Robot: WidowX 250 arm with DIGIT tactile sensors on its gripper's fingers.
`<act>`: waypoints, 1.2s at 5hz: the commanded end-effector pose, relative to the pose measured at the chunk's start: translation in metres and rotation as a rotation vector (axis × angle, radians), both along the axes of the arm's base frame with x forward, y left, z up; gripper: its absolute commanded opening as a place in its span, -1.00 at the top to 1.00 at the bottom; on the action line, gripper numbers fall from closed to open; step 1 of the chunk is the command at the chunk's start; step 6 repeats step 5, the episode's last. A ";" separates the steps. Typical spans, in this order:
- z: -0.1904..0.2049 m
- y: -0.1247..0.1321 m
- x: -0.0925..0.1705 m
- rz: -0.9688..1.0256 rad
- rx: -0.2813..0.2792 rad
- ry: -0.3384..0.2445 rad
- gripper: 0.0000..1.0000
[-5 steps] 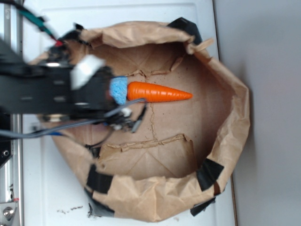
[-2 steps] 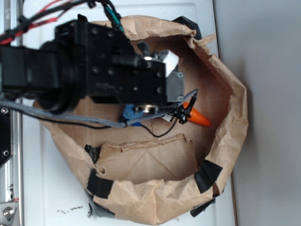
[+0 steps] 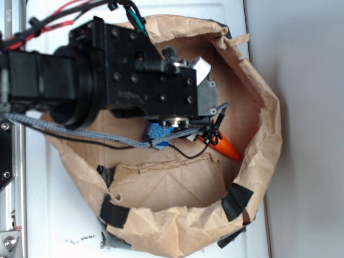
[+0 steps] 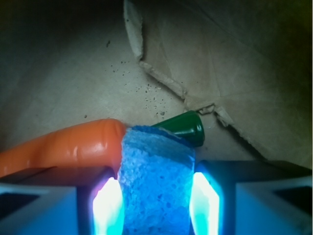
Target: Grab the blue sponge.
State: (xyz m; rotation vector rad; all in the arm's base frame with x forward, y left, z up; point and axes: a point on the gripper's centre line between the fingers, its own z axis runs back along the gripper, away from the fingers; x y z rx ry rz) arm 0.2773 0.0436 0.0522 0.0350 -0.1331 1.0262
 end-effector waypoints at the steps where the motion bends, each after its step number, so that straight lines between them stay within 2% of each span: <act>1: 0.057 -0.002 0.013 -0.021 -0.051 -0.108 1.00; 2: 0.086 -0.006 0.033 -0.027 -0.100 -0.123 1.00; 3: 0.105 -0.008 0.059 -0.030 -0.020 -0.101 1.00; 4: 0.117 -0.010 0.085 -0.037 0.032 -0.113 1.00; 5: 0.105 -0.020 0.133 -0.140 0.163 -0.149 1.00; 6: 0.105 -0.020 0.133 -0.140 0.163 -0.149 1.00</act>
